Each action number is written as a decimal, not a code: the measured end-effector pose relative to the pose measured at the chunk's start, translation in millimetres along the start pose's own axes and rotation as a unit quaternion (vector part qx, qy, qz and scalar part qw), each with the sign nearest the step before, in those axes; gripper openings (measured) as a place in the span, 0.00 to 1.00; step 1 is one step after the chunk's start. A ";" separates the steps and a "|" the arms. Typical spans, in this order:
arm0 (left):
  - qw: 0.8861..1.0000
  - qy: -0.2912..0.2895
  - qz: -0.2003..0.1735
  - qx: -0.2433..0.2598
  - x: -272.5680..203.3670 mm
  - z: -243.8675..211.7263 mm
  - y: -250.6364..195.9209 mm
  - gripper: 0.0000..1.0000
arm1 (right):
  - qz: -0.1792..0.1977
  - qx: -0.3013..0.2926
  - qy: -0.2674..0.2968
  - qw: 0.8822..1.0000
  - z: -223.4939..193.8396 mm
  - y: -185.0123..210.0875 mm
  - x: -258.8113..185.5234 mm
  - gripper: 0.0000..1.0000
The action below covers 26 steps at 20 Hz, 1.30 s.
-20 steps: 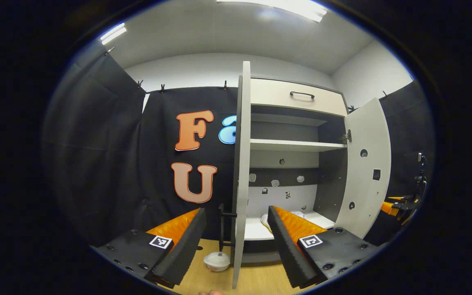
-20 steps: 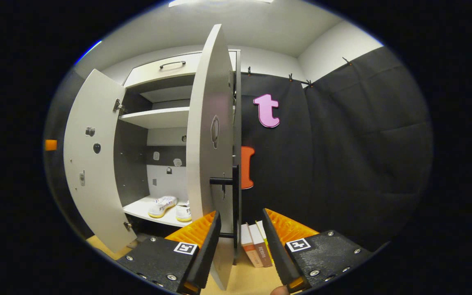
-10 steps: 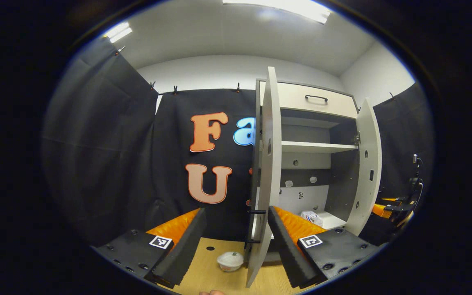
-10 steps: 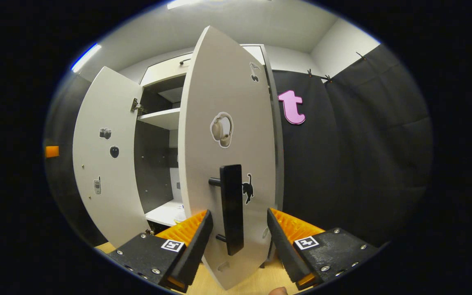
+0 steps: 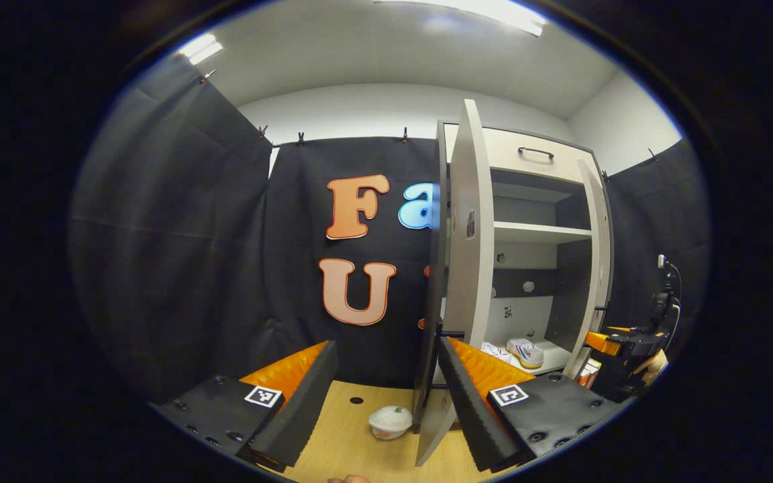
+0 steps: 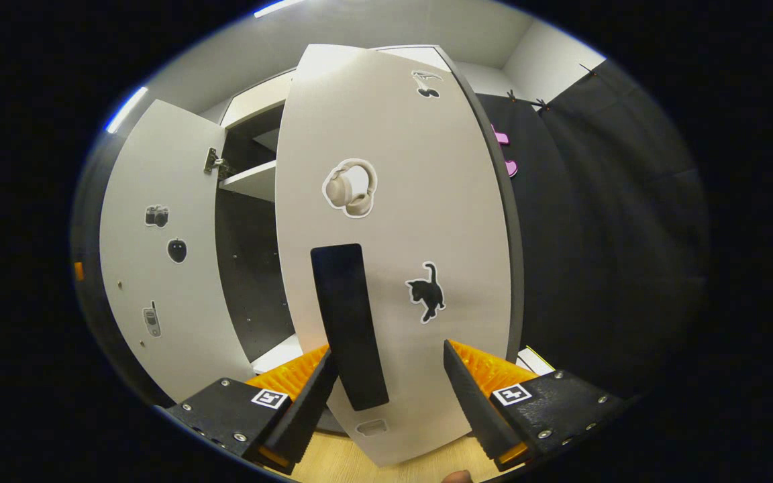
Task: Grab one shoe with the right hand and put it into the shoe cabinet, grab the other shoe with the left hand and put it into the shoe cabinet; then close the right door with the right hand and the left door with the left hand.
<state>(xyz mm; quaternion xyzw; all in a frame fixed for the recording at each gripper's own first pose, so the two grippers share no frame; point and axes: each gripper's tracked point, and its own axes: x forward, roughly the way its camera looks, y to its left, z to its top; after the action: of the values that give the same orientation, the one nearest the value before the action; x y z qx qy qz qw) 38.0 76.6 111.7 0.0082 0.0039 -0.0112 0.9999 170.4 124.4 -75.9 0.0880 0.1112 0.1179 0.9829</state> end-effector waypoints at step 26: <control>0.991 0.070 -0.108 -0.033 65.9 -90.0 -32.3 0.96 | -0.020 -0.014 0.002 1.000 -13.0 25.1 59.2 0.93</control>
<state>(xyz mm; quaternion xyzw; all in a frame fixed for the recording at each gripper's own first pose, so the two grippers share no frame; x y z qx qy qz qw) 102.5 44.3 20.7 -0.0245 0.0753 -0.1182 0.9898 218.0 165.2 -95.1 0.0714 0.1134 0.1001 0.9859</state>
